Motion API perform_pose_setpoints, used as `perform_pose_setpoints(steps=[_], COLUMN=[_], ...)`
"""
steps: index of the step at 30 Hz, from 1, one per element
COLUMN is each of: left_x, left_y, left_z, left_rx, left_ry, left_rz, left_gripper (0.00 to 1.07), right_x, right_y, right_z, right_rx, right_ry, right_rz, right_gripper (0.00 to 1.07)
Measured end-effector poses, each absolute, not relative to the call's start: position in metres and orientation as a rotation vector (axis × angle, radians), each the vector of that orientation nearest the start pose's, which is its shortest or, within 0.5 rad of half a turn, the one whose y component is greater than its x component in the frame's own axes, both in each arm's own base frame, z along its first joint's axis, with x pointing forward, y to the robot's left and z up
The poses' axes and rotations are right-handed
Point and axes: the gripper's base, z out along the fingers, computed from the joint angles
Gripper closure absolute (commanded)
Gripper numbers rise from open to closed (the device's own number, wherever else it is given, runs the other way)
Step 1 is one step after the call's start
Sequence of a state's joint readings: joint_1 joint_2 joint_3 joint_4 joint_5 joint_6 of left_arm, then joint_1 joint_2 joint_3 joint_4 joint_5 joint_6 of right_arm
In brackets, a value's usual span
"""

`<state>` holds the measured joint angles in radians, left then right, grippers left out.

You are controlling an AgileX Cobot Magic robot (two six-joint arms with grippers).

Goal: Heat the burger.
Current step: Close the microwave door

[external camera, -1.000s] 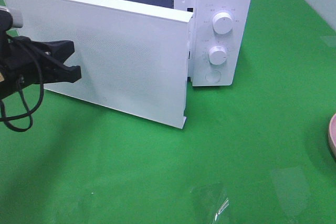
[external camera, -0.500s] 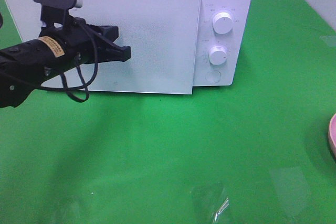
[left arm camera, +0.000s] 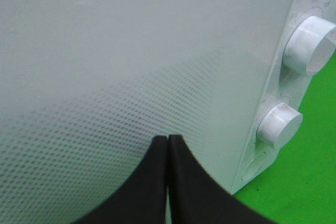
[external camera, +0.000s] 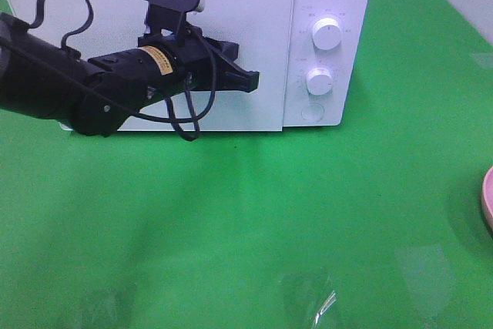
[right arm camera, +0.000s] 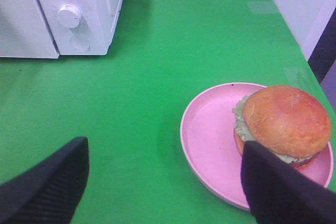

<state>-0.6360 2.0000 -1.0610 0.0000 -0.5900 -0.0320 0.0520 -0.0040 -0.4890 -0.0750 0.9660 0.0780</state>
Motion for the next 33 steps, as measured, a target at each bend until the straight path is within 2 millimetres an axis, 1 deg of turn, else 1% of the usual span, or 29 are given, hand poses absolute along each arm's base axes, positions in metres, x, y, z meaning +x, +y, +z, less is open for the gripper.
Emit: perform_pose_setpoints(steps=[3, 5, 10, 12, 19, 21, 22, 23, 24, 25, 26, 27, 28, 29, 30, 31, 32, 33], left_x=[0.341, 0.349, 0.353, 0.356, 0.354, 0.351, 0.351, 0.350, 0.350, 0.346, 0.346, 0.339, 0.339, 0.334, 0.325, 0.325, 0.317, 0.317], left_y=[-0.255, -0.268, -0.274, -0.282, -0.286, -0.287, -0.287, -0.286, -0.286, -0.284, -0.284, -0.285, -0.285, -0.286, -0.286, -0.286, -0.286, -0.286], left_z=[0.165, 0.164, 0.164, 0.165, 0.167, 0.174, 0.174, 0.180, 0.180, 0.183, 0.183, 0.186, 0.186, 0.187, 0.189, 0.189, 0.192, 0.192], left_rx=[0.562, 0.585, 0.602, 0.625, 0.638, 0.626, 0.626, 0.616, 0.616, 0.626, 0.626, 0.654, 0.654, 0.676, 0.719, 0.719, 0.753, 0.753], left_ry=[1.778, 1.778, 1.787, 1.795, 1.808, 1.884, 1.884, 1.921, 1.921, 1.981, 1.981, 2.041, 2.041, 2.078, 2.151, 2.151, 2.202, 2.202], left_rz=[-0.470, -0.470, -0.461, -0.459, -0.461, -0.463, -0.463, -0.464, -0.464, -0.458, -0.458, -0.454, -0.454, -0.449, -0.436, -0.436, -0.427, -0.427], left_gripper=[1.07, 1.07, 1.07, 1.07, 1.07, 1.07, 1.07, 1.07, 1.07, 1.07, 1.07, 1.06, 1.06, 1.06, 1.04, 1.04, 1.01, 1.01], right_x=[0.000, 0.000, 0.000, 0.000, 0.000, 0.000, 0.000, 0.000, 0.000, 0.000, 0.000, 0.000, 0.000, 0.000, 0.000, 0.000, 0.000, 0.000], right_y=[-0.006, -0.006, -0.006, -0.006, -0.006, -0.006, -0.006, -0.006, -0.006, -0.006, -0.006, -0.006, -0.006, -0.006, -0.006, -0.006, -0.006, -0.006], right_z=[0.282, 0.282, 0.282, 0.282, 0.282, 0.282, 0.282, 0.282, 0.282, 0.282, 0.282, 0.282, 0.282, 0.282, 0.282, 0.282, 0.282, 0.282], right_rx=[0.024, 0.024, 0.024, 0.024, 0.024, 0.024, 0.024, 0.024, 0.024, 0.024, 0.024, 0.024, 0.024, 0.024, 0.024, 0.024, 0.024, 0.024], right_ry=[1.954, 1.954, 1.954, 1.954, 1.954, 1.954, 1.954, 1.954, 1.954, 1.954, 1.954, 1.954, 1.954, 1.954, 1.954, 1.954, 1.954, 1.954], right_rz=[-0.003, -0.003, -0.003, -0.003, -0.003, -0.003, -0.003, -0.003, -0.003, -0.003, -0.003, -0.003, -0.003, -0.003, -0.003, -0.003, -0.003, -0.003], right_gripper=[0.32, 0.32, 0.32, 0.32, 0.32, 0.32, 0.32, 0.32, 0.32, 0.32, 0.32, 0.32, 0.32, 0.32, 0.32, 0.32, 0.32, 0.32])
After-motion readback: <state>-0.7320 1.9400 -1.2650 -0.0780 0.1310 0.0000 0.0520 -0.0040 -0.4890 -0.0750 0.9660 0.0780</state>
